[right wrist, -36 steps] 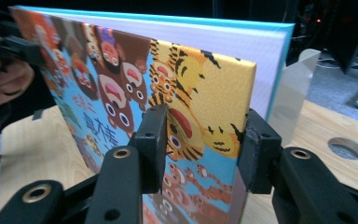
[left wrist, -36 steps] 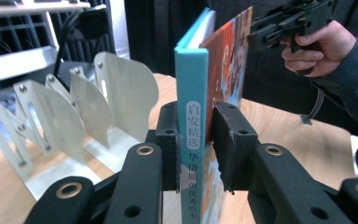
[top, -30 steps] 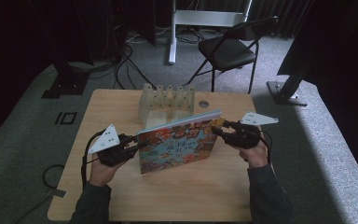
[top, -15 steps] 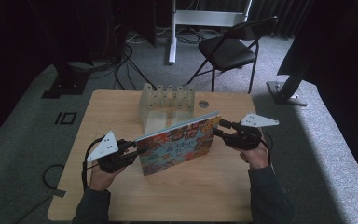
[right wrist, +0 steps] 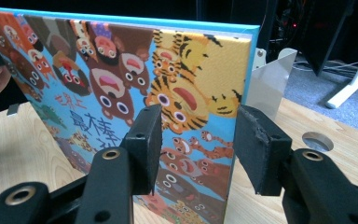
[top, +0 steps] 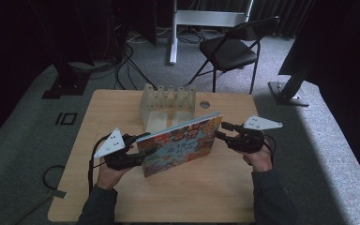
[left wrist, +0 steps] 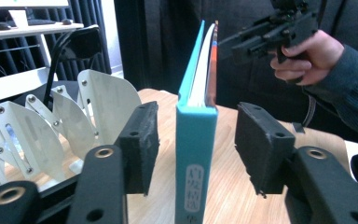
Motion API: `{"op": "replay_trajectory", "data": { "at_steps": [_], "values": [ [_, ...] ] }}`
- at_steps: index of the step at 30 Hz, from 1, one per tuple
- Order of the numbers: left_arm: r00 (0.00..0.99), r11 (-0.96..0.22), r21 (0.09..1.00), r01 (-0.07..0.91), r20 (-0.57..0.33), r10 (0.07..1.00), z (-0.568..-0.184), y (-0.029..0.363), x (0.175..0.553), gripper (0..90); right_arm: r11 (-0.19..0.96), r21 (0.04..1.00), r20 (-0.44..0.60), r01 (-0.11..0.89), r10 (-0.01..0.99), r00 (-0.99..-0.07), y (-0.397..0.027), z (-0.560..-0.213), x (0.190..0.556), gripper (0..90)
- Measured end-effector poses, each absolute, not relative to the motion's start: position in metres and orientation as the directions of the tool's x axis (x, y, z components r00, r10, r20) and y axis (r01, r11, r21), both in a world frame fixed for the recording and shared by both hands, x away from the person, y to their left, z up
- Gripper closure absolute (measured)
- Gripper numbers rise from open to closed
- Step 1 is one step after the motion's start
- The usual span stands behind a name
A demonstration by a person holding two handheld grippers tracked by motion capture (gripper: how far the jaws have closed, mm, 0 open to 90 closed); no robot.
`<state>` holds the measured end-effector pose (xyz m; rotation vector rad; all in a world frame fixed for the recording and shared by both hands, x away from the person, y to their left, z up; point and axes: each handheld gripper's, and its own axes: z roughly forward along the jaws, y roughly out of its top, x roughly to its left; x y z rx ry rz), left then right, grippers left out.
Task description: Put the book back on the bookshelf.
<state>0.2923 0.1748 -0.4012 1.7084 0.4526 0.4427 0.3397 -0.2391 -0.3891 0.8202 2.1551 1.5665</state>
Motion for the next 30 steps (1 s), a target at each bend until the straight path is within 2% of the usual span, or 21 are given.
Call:
{"op": "replay_trajectory", "data": {
  "at_steps": [5, 10, 17, 30],
  "values": [
    [0.85, -0.149, 0.988, 0.044, 0.041, 0.525, -0.4, 0.175, 0.292, 36.6, 0.223, 0.944, 0.05, 0.244, 0.632, -0.773, -0.239, -0.389, 0.339, 51.9],
    [0.852, -0.136, 0.99, 0.048, 0.03, 0.522, -0.399, 0.174, 0.293, 36.3, 0.235, 0.941, 0.046, 0.242, 0.621, -0.782, -0.237, -0.39, 0.338, 51.9],
    [0.858, -0.142, 0.989, 0.039, 0.039, 0.512, -0.399, 0.17, 0.293, 47.3, 0.23, 0.942, 0.048, 0.242, 0.625, -0.779, -0.239, -0.39, 0.337, 51.9],
    [0.871, -0.124, 0.992, 0.032, 0.033, 0.491, -0.401, 0.166, 0.294, 59.3, 0.201, 0.944, 0.072, 0.263, 0.651, -0.756, -0.251, -0.396, 0.338, 51.3]
  ]
}}
